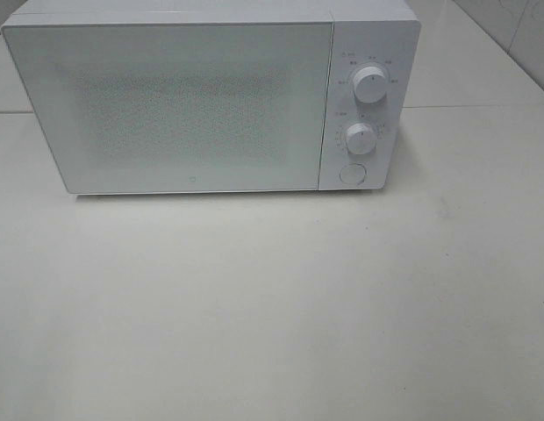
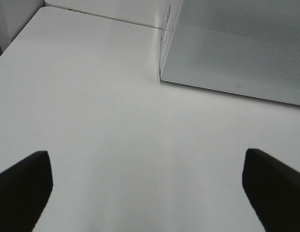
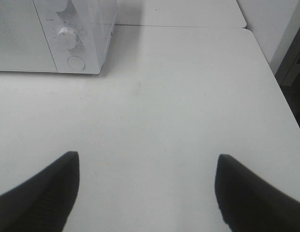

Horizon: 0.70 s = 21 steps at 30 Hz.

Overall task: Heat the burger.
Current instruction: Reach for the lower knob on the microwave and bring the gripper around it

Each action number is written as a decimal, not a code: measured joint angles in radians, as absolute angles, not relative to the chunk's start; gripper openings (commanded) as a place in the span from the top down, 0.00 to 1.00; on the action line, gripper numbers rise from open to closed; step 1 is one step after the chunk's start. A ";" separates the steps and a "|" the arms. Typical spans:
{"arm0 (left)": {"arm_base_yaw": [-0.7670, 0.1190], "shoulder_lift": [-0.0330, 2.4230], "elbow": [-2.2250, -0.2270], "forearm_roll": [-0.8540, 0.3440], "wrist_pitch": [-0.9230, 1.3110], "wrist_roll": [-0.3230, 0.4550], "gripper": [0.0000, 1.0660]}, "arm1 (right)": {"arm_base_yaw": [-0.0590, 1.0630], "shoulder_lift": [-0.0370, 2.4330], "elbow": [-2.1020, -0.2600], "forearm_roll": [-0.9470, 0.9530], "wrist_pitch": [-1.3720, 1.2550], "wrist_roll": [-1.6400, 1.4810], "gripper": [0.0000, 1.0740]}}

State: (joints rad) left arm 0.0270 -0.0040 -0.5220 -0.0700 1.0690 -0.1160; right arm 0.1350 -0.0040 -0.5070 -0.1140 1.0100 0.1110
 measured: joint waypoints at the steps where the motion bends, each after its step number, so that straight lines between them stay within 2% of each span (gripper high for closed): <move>1: 0.030 -0.005 -0.521 -0.070 1.069 -0.116 0.06 | 0.135 -0.004 -0.507 -0.114 1.010 0.111 0.30; 10: 0.030 -0.005 -0.521 -0.070 1.069 -0.116 0.06 | 0.135 -0.004 -0.507 -0.114 1.010 0.111 0.30; 21: 0.030 -0.005 -0.516 -0.065 1.070 -0.078 0.06 | 0.135 -0.004 -0.507 -0.114 1.010 0.111 0.30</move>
